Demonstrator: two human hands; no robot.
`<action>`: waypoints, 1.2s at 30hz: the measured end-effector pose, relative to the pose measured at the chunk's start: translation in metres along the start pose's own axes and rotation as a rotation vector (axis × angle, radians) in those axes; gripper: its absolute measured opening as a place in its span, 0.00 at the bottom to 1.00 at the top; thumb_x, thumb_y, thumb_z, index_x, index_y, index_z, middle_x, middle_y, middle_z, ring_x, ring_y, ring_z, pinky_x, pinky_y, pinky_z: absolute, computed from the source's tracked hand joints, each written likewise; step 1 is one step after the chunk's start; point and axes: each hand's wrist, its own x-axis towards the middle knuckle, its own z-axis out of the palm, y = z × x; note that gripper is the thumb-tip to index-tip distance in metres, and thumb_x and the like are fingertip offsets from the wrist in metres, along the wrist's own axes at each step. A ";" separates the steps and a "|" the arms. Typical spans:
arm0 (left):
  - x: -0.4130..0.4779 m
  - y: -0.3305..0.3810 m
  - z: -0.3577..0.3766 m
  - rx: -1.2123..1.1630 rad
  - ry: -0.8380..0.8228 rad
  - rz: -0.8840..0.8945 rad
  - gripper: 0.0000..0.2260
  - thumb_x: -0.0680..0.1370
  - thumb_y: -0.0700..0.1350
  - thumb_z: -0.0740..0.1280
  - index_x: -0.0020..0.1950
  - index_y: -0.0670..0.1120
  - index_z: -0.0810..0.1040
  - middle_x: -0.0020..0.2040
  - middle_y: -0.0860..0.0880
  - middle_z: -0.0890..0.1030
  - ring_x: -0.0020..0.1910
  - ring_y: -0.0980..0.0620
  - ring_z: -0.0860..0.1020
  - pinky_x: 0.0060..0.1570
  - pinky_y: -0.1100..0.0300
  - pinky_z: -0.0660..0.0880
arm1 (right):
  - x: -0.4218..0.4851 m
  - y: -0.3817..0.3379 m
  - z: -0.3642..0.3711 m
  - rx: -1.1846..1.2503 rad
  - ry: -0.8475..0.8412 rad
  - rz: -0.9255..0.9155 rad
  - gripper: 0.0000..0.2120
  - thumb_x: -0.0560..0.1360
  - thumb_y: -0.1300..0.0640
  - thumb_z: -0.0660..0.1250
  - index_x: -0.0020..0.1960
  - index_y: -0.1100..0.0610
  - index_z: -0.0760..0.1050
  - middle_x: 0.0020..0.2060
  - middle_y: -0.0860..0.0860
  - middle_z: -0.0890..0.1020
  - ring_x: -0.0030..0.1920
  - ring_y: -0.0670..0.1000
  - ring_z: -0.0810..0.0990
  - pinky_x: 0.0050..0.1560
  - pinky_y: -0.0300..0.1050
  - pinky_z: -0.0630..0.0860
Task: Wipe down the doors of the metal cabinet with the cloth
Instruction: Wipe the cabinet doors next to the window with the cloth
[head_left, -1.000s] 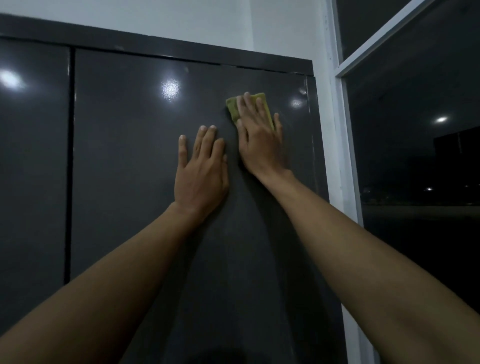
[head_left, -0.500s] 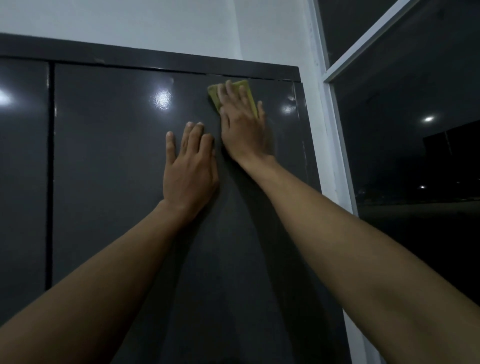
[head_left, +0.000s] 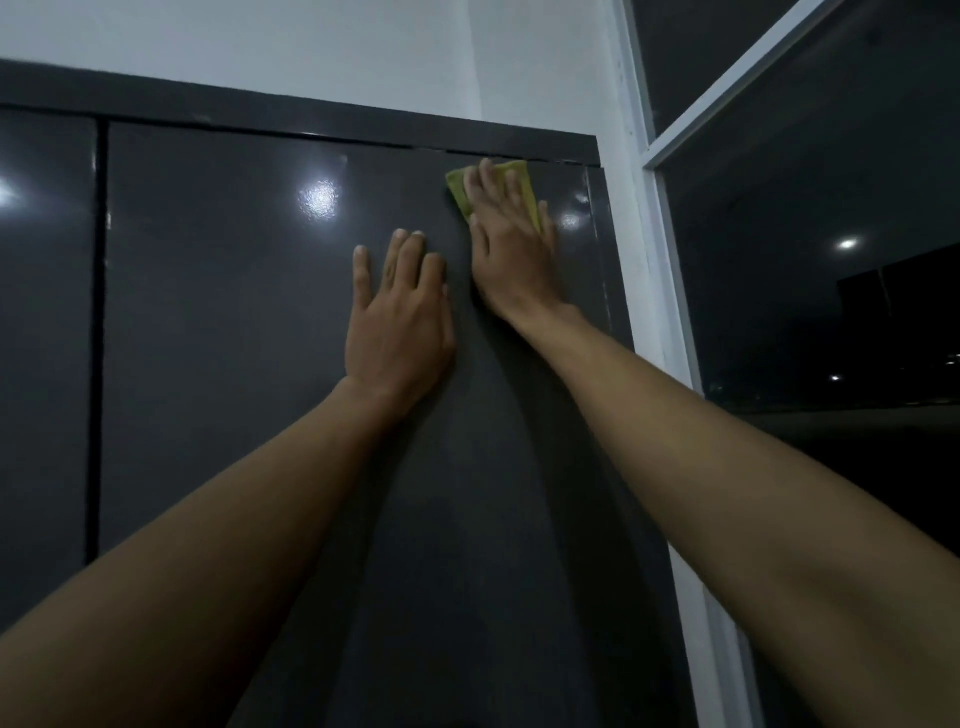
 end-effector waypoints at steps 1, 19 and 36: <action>0.002 0.002 0.001 -0.003 -0.006 0.006 0.12 0.82 0.42 0.55 0.63 0.40 0.71 0.73 0.40 0.66 0.76 0.45 0.58 0.74 0.41 0.46 | 0.002 0.003 -0.003 -0.005 -0.025 -0.037 0.23 0.83 0.57 0.50 0.78 0.51 0.54 0.78 0.48 0.54 0.78 0.51 0.49 0.76 0.56 0.45; 0.009 0.027 0.017 -0.080 -0.053 0.093 0.13 0.82 0.43 0.54 0.64 0.40 0.70 0.74 0.40 0.65 0.77 0.43 0.57 0.75 0.41 0.45 | 0.010 0.057 -0.024 -0.031 0.041 0.212 0.23 0.84 0.55 0.47 0.79 0.53 0.50 0.79 0.50 0.51 0.78 0.52 0.47 0.76 0.56 0.46; -0.005 0.038 0.024 -0.019 -0.051 0.152 0.16 0.82 0.42 0.55 0.68 0.40 0.70 0.74 0.41 0.65 0.77 0.44 0.57 0.75 0.41 0.46 | -0.037 0.053 -0.019 -0.087 0.022 0.009 0.25 0.82 0.54 0.50 0.78 0.55 0.54 0.78 0.52 0.56 0.78 0.53 0.53 0.75 0.54 0.51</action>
